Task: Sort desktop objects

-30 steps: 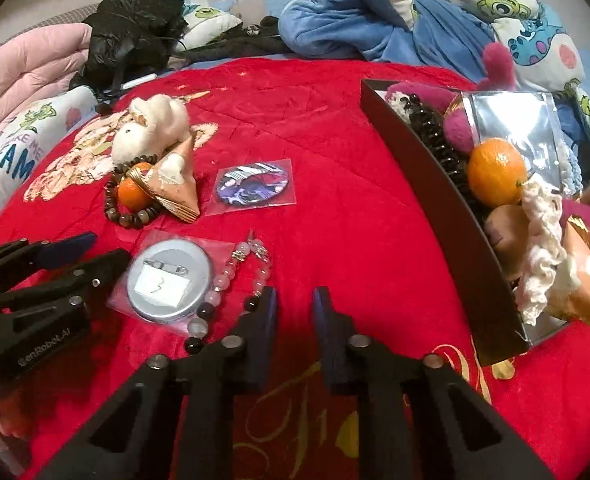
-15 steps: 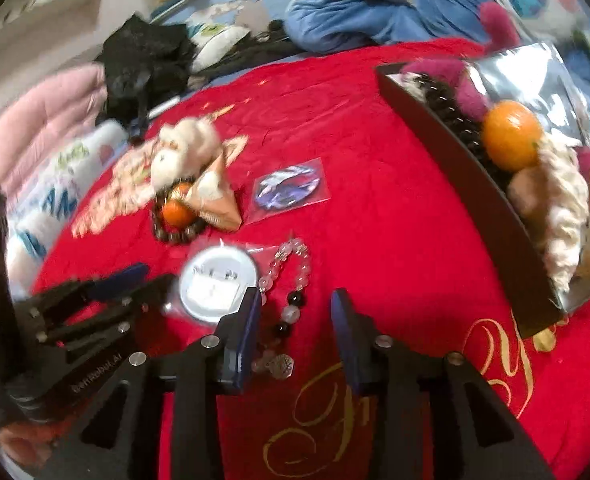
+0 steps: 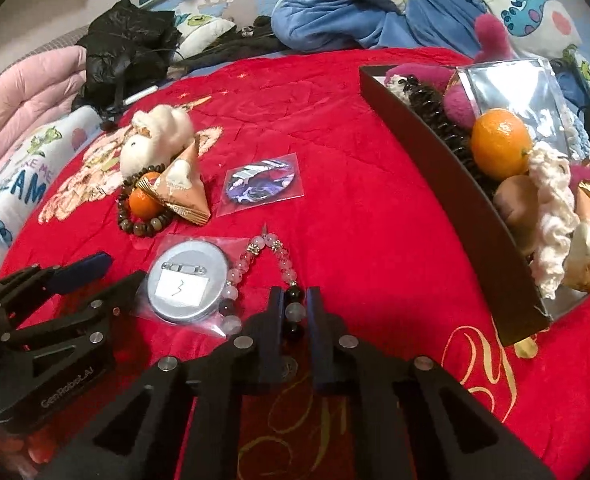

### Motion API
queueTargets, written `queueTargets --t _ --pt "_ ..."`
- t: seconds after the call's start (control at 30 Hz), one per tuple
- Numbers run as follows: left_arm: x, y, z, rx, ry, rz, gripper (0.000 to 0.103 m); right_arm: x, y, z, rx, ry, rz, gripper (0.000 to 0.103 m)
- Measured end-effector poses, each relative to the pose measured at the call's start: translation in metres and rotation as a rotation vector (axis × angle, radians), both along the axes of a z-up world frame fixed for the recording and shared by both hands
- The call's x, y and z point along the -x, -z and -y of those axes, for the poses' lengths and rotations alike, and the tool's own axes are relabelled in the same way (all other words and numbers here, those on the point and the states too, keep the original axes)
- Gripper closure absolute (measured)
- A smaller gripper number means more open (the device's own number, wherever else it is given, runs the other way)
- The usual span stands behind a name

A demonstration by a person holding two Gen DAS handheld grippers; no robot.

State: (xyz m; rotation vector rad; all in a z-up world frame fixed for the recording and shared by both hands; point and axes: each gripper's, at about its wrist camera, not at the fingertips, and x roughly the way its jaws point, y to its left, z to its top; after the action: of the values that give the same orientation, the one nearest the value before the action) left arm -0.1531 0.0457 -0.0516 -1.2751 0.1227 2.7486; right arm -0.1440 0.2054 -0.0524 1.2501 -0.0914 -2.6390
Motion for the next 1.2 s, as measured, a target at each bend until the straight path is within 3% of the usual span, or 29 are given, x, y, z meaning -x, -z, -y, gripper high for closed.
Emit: queueTargets --t 0.47,0.57,0.9,0.97,1.03,1.1,1.2 --pt "-0.004 -0.008 -0.019 0.045 0.034 -0.029 0.055 -0.018 -0.029 -0.026 0.100 0.028 -0.098 0.093" --pt "-0.003 -0.011 -0.024 0.041 0.024 -0.031 0.046 -0.020 -0.032 -0.035 0.119 0.030 -0.101 0.093" --pt "-0.001 -0.020 -0.028 -0.138 0.004 -0.044 0.040 -0.039 -0.053 -0.074 0.224 0.046 -0.174 0.093" --pt "0.000 -0.019 -0.026 -0.162 0.010 -0.035 0.048 -0.040 -0.053 -0.080 0.228 0.058 -0.168 0.093" --pt "0.002 -0.013 -0.027 -0.163 0.024 0.008 0.082 -0.040 -0.052 -0.083 0.228 0.062 -0.163 0.093" --pt "0.004 -0.005 -0.031 -0.136 0.027 0.035 0.097 -0.040 -0.052 -0.083 0.229 0.061 -0.162 0.093" --pt "0.000 -0.004 -0.042 -0.080 0.042 0.014 0.102 -0.040 -0.053 -0.082 0.231 0.053 -0.167 0.093"
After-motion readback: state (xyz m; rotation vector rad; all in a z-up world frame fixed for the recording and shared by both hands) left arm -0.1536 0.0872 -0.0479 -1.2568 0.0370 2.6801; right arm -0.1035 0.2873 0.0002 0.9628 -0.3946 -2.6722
